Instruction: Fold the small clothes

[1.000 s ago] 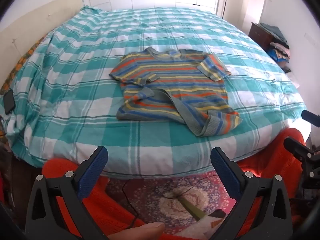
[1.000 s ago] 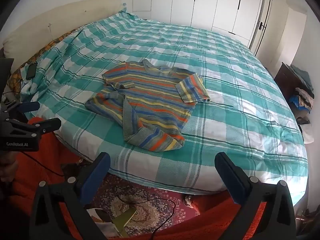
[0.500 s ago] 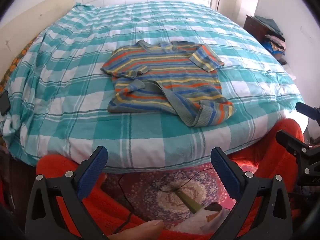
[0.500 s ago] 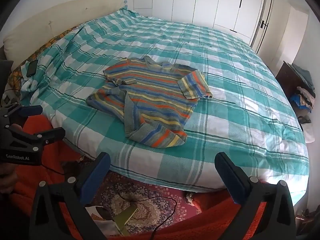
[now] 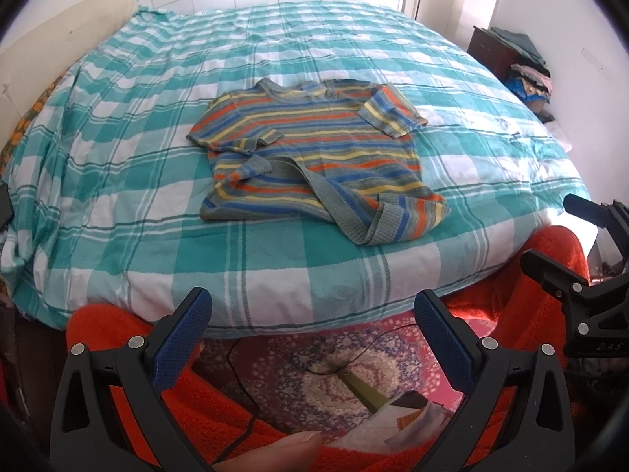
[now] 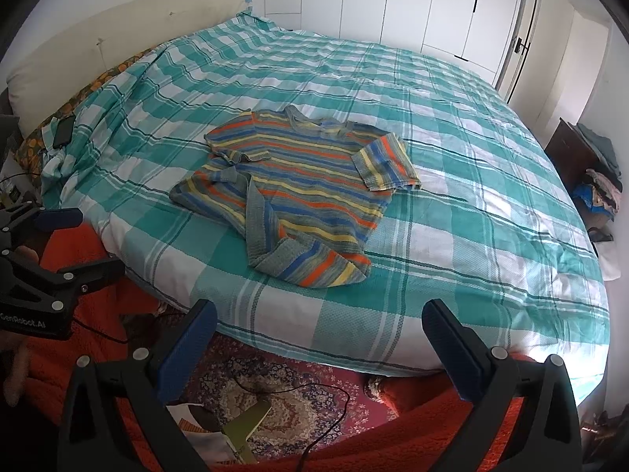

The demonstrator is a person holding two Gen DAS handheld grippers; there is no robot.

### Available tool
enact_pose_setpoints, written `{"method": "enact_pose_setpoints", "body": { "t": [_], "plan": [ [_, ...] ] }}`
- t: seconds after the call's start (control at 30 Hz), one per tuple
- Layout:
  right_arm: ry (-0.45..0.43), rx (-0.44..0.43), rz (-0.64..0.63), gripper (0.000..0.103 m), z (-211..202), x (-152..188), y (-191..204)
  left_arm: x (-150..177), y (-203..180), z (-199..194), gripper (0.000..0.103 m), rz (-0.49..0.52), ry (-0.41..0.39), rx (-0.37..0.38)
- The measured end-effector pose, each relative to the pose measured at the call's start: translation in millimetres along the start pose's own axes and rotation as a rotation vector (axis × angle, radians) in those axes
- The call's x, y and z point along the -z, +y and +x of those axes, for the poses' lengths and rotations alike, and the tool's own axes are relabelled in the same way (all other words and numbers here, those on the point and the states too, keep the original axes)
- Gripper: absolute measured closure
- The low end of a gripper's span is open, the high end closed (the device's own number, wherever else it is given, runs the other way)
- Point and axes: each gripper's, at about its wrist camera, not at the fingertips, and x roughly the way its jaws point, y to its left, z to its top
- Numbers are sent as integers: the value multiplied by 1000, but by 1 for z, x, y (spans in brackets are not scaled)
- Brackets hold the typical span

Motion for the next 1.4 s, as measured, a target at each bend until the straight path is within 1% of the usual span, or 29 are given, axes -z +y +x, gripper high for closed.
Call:
{"method": "enact_pose_setpoints", "body": {
  "t": [0.1,0.3,0.4,0.7,1.4],
  "plan": [
    [2,-1,2,0,0,-1,-1,-1,-1,0,0,3,-4,7],
    [-1,0,-1,0,1,-1,-1,3,-9,3,0,24,26,20],
    [0,-1,-1,0,0,-2,-2,5,-14,3,0,41,26,10],
    [1,0,1,0,1,-3,-2,3,-4,2,0,-6,23,19],
    [4,-1,-9,0,2,0,-1,1,-4,2,0,6,12,5]
  ]
}}
